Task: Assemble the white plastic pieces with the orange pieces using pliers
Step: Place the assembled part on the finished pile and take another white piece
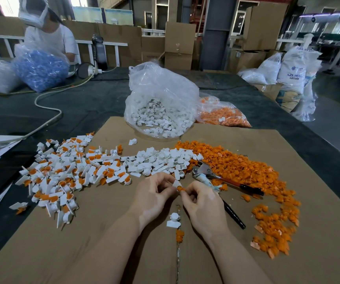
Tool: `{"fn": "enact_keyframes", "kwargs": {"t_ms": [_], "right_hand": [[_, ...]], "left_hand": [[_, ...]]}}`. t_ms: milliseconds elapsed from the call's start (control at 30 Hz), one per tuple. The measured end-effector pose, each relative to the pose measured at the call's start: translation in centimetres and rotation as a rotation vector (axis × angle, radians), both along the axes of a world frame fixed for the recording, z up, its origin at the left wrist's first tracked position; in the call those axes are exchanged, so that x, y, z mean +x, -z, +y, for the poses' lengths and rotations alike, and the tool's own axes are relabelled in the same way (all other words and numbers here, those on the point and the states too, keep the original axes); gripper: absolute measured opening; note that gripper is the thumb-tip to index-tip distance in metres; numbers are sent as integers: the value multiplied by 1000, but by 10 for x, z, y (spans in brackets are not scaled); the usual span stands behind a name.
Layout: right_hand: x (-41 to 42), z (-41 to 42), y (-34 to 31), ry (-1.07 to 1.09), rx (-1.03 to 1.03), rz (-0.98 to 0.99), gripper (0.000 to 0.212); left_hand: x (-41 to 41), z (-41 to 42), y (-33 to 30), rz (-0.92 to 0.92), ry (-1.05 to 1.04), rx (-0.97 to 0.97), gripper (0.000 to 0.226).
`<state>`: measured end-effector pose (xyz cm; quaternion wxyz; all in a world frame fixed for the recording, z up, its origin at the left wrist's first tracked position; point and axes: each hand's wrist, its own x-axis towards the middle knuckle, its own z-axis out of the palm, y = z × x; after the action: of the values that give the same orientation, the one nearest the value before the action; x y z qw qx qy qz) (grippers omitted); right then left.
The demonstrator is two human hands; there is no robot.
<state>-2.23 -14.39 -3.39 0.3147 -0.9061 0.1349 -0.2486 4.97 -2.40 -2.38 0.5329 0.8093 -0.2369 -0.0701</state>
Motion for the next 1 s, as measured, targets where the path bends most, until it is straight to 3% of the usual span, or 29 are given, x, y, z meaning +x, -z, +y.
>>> {"fn": "enact_keyframes", "kwargs": {"t_ms": [500,667,767,1000], "right_hand": [[0,-3,2,-33,-12,52,25],[0,-2,1,-67,98,-15,16],[-1,-1,-1,-73,194,-96,11],[-2,0,-4,-138,82,-154,28]], "left_hand": [[-5,0,-2,-15,113,46,15],[-3,0,-3,63,61,-14,11],[-1,0,-2,117,65,-83,20],[0,2,-2,118,53,-104,24]]}}
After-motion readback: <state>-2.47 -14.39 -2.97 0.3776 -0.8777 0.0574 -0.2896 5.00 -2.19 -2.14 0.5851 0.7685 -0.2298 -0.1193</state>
